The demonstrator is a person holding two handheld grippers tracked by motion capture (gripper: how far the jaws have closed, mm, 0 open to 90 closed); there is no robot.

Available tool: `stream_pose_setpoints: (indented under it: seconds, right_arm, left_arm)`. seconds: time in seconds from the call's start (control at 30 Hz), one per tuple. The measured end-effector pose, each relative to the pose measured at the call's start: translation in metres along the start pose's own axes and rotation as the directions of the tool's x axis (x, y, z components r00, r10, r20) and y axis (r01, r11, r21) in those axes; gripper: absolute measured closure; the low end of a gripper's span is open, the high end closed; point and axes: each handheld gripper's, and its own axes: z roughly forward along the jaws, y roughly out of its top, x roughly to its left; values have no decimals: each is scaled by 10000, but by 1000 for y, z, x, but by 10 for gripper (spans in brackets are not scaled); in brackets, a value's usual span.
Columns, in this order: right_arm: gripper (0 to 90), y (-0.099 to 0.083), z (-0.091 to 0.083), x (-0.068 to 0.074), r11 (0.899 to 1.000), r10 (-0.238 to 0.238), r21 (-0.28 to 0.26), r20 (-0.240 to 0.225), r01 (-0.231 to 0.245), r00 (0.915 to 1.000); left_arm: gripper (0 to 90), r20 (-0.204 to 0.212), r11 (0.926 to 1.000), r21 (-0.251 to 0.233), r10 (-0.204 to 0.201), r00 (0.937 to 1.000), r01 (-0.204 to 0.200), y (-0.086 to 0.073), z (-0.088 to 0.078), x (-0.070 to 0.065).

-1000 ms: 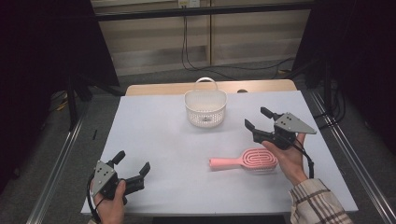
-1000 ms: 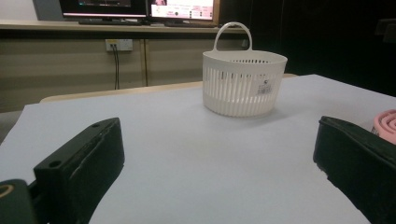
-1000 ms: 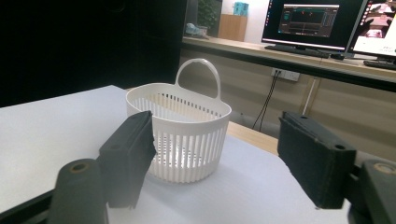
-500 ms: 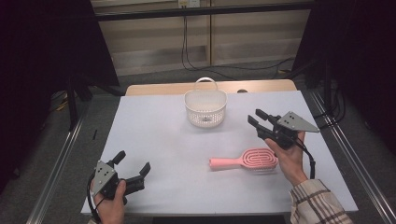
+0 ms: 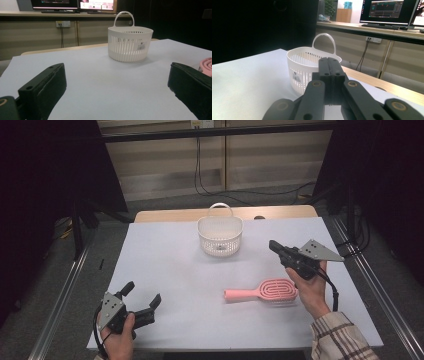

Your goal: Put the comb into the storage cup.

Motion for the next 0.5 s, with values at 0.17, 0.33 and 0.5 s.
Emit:
stream_pose_setpoints:
  seconds: [0.17,0.33,0.5]
  right_arm:
    - [900,0,0,0,9994,165,293,-77,-163,9998]
    - [900,3,-1,0,9928,181,1187,-194,-157,9996]
    - [900,6,2,0,9743,33,2253,-160,4,9999]
  left_arm:
    - [20,-7,10000,45,44,10000,-44,0,0,0]
    - [20,-13,10000,-35,-16,10000,16,0,0,0]
    - [20,5,10000,-52,43,10000,-43,1,0,0]
